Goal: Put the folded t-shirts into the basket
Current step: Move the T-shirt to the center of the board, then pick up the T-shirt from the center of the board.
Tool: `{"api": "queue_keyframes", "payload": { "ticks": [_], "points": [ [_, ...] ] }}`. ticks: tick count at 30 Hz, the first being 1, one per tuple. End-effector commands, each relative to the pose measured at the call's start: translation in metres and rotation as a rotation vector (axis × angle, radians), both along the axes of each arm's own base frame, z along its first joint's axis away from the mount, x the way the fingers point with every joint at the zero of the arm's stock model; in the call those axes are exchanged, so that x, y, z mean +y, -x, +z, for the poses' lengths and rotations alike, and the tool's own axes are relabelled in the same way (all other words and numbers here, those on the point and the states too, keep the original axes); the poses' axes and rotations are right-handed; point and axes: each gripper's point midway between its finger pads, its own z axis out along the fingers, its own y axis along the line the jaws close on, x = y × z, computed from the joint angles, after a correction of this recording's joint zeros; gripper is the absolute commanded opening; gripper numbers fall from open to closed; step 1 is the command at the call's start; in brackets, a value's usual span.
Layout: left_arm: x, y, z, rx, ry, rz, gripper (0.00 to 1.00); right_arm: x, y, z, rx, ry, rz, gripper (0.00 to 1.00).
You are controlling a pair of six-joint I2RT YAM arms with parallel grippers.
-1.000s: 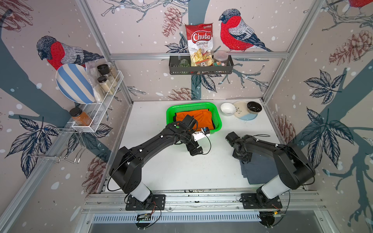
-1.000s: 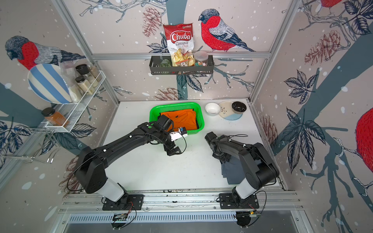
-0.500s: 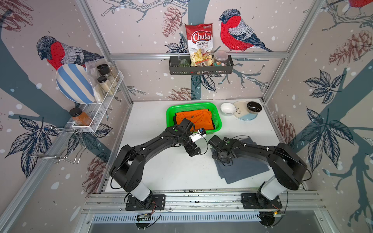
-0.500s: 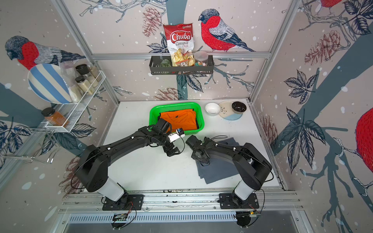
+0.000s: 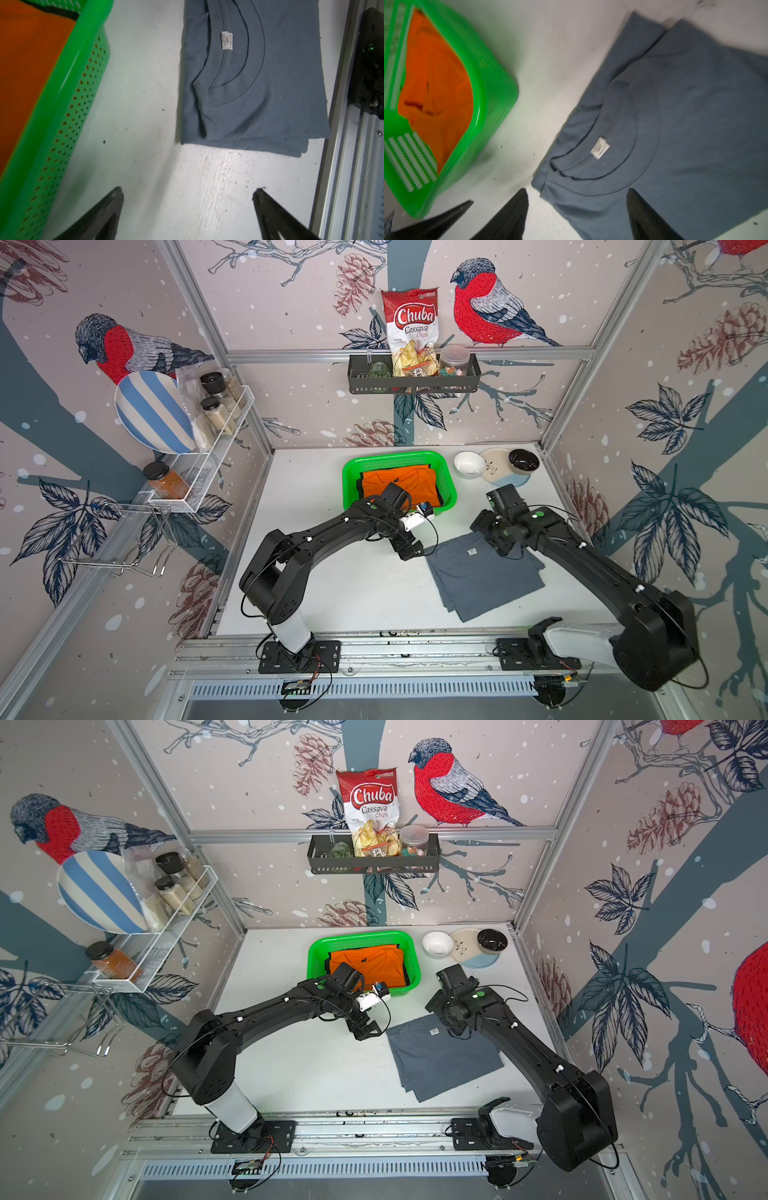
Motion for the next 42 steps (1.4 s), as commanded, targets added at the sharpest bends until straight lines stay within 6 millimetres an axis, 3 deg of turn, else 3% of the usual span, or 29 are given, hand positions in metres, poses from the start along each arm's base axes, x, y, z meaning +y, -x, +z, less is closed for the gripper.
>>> {"api": "queue_keyframes", "payload": {
  "ticks": [1,6,9,16,22,32,42],
  "points": [
    [-0.016,-0.016,-0.002,-0.019,-0.020,0.052,0.96,-0.048,-0.002,-0.002,0.032,0.054,-0.124,0.86],
    [-0.032,-0.031,-0.016,-0.024,-0.062,0.066,0.96,-0.091,-0.014,-0.012,0.142,0.108,-0.353,0.94],
    [-0.037,-0.031,-0.028,0.005,-0.096,0.060,0.96,-0.101,-0.021,-0.022,0.241,0.154,-0.403,0.96],
    [-0.039,-0.028,-0.056,0.041,-0.159,0.051,0.96,-0.093,-0.055,-0.054,0.388,0.162,-0.410,0.96],
    [-0.044,-0.015,-0.067,0.073,-0.176,0.011,0.96,-0.076,-0.077,-0.084,0.467,0.134,-0.382,0.92],
    [-0.048,-0.002,-0.093,0.156,-0.230,-0.011,0.95,-0.078,-0.075,-0.119,0.571,0.177,-0.360,0.80],
    [-0.042,0.013,-0.109,0.212,-0.267,-0.019,0.80,-0.077,-0.068,-0.150,0.640,0.169,-0.364,0.62]
  ]
}}
